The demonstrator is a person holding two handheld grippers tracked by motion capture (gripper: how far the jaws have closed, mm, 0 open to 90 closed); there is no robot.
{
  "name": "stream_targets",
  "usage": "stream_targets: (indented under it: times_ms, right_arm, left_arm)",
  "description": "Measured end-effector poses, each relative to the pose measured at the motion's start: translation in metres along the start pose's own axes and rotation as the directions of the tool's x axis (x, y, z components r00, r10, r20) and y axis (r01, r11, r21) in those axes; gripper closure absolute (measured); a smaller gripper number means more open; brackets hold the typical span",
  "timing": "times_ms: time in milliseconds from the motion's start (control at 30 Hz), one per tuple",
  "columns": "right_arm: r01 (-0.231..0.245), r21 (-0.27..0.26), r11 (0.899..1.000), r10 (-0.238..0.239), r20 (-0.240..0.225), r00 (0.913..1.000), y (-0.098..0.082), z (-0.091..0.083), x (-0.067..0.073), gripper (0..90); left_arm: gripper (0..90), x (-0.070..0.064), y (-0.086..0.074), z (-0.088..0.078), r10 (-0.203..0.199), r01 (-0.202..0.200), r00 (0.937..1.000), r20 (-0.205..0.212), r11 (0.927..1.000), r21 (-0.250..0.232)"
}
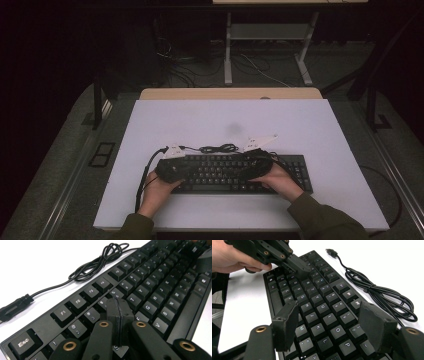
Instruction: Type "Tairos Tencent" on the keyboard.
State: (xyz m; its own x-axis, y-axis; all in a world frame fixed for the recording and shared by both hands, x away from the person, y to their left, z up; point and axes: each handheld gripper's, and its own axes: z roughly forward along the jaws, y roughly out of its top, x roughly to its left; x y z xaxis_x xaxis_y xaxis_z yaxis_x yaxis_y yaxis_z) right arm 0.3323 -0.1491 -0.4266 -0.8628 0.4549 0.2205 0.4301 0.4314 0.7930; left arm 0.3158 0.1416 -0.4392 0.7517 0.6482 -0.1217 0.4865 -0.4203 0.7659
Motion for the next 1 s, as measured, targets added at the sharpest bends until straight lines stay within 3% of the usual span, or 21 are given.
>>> stream_targets:
  times_ms: [633,1000]
  right_arm:
    - [-0.023,-0.006,1.000,0.023,-0.011,0.9997,0.0023,-0.0040,-0.0026,34.1]
    - [-0.024,0.012,1.000,0.024,-0.014,0.9996,0.0074,0.0022,-0.0045,33.6]
  left_arm:
    - [86.3,-0.0003,0.0013,-0.0032,-0.004,0.004,0.9999,0.017,0.9998,-0.021]
    - [67.1,-0.0033,0.0004,-0.0057,0.003,-0.002,0.9993,0.037,0.9999,-0.014]
